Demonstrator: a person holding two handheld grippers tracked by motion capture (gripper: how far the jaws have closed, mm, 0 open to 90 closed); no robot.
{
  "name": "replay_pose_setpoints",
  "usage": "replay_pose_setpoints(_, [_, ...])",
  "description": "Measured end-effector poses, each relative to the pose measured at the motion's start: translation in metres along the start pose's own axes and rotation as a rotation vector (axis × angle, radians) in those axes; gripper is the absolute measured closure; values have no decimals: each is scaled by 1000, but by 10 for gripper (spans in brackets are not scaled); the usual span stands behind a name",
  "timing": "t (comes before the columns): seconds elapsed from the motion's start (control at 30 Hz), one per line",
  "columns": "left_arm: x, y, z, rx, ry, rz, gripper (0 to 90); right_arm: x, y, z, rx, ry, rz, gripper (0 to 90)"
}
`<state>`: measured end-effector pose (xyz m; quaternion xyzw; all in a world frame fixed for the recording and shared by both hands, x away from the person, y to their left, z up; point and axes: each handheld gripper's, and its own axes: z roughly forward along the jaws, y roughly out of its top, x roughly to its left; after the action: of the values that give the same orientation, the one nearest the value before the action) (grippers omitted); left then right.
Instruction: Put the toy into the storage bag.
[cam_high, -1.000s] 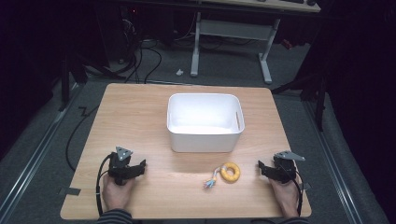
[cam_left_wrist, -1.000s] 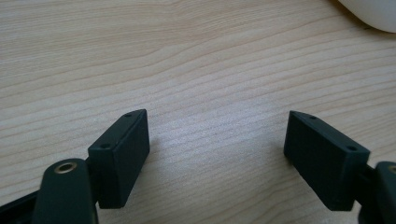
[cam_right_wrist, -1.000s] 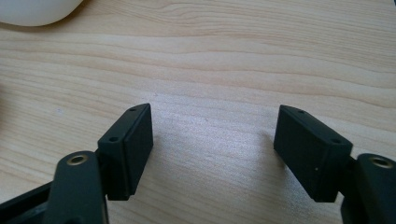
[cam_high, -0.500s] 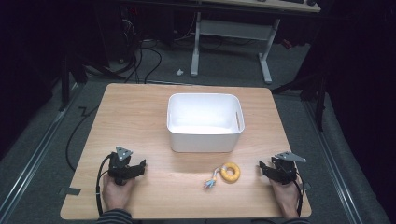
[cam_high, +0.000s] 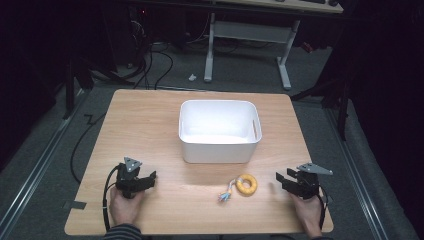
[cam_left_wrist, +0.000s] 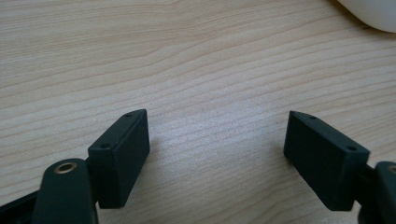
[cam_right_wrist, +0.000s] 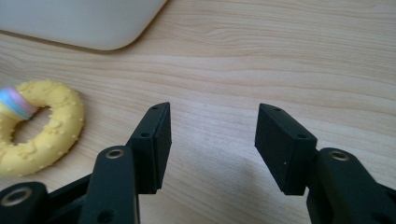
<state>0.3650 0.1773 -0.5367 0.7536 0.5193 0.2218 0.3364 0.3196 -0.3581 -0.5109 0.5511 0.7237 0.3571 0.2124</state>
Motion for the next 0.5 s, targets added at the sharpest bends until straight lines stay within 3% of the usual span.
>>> replay_pose_setpoints(0.23, [0, 0, 0, 0, 0, 0, 228, 11, 5, -5, 19, 55, -35, 475])
replay_pose_setpoints(0.5, [0, 0, 0, 0, 1, -1, 229, 28, 17, -8, 41, 74, -96, 483])
